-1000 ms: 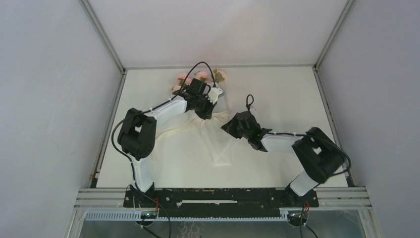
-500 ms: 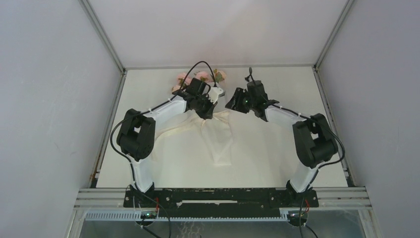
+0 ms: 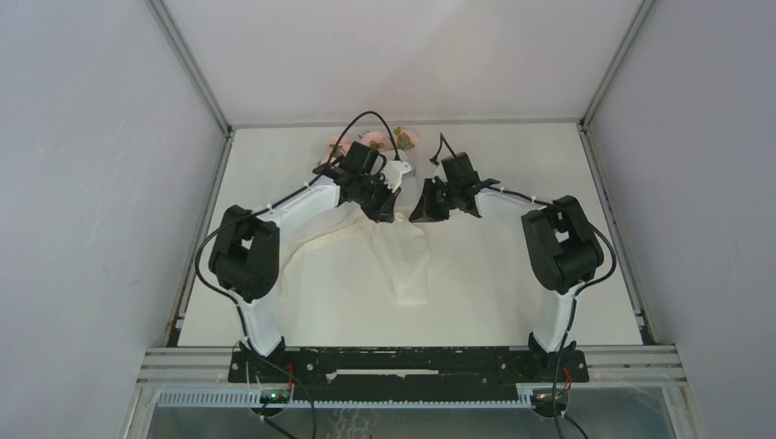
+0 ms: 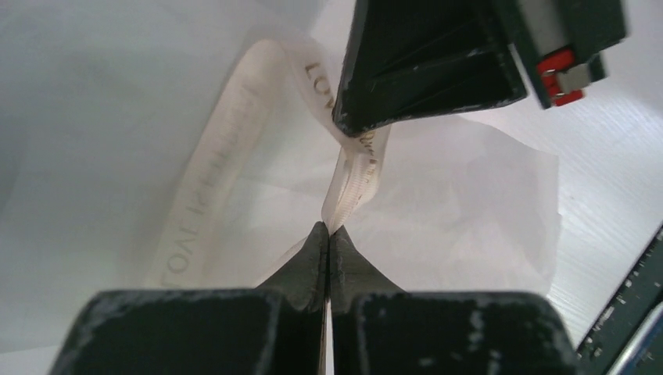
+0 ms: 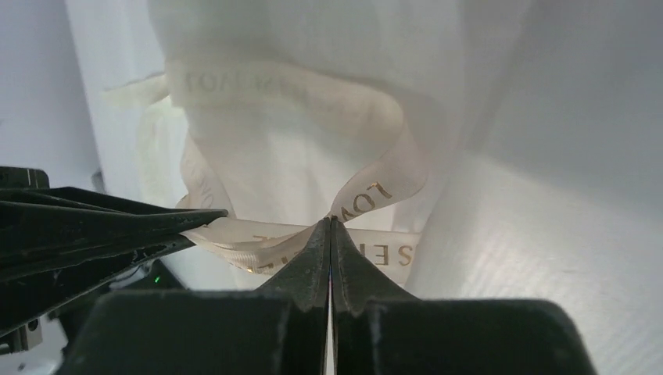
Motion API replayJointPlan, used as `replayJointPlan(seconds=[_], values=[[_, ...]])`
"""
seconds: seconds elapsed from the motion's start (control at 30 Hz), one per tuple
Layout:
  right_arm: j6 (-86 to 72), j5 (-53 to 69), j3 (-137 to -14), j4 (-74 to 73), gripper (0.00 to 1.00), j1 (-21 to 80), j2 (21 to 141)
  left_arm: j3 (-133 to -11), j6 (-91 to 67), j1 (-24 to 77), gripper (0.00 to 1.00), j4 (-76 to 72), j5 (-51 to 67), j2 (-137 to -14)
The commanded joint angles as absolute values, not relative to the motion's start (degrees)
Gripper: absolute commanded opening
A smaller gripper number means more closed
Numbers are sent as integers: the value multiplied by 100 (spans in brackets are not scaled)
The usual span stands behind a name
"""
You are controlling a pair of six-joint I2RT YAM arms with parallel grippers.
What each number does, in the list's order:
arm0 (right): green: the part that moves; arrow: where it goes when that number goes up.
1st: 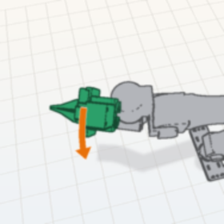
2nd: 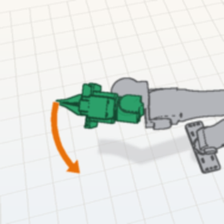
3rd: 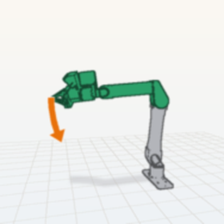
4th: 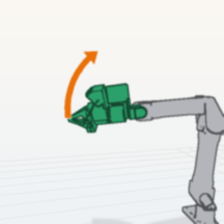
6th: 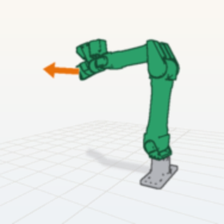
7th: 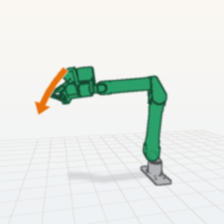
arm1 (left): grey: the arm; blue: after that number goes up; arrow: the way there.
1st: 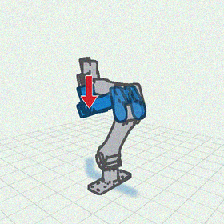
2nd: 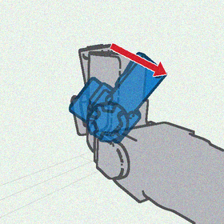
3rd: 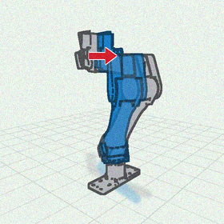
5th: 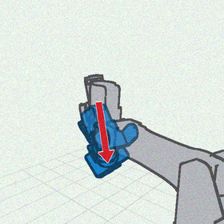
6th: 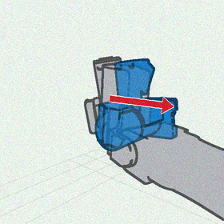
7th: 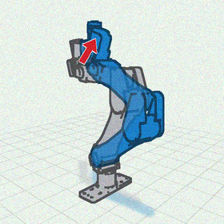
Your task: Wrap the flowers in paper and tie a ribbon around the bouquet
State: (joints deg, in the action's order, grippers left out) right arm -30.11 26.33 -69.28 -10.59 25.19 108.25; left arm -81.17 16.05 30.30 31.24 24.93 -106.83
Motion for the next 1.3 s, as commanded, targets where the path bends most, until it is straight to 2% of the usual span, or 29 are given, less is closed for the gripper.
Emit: replayJointPlan(seconds=[0.0,0.3,0.53,0.83,1.0,1.27], values=[[-2870,3686,-6943,-897,1,2546,10801,-8557,1780,3111,0,3426,2964,-10107],[-2413,4341,-7414,-1142,2,2432,11182,-8552,2524,3383,0,4172,3224,-9802],[-1450,5430,-7475,-1898,0,2758,11460,-8463,3051,3523,0,4436,3374,-9699],[-301,6485,-6239,-2586,0,3319,10763,-7884,2775,3498,0,3794,3293,-9374],[-346,6450,-5920,-2592,0,3440,10628,-7528,2058,3481,0,3220,3115,-9713],[-1458,5795,-5543,-1743,3,2786,10498,-7436,1784,3469,0,2920,3041,-10218]])
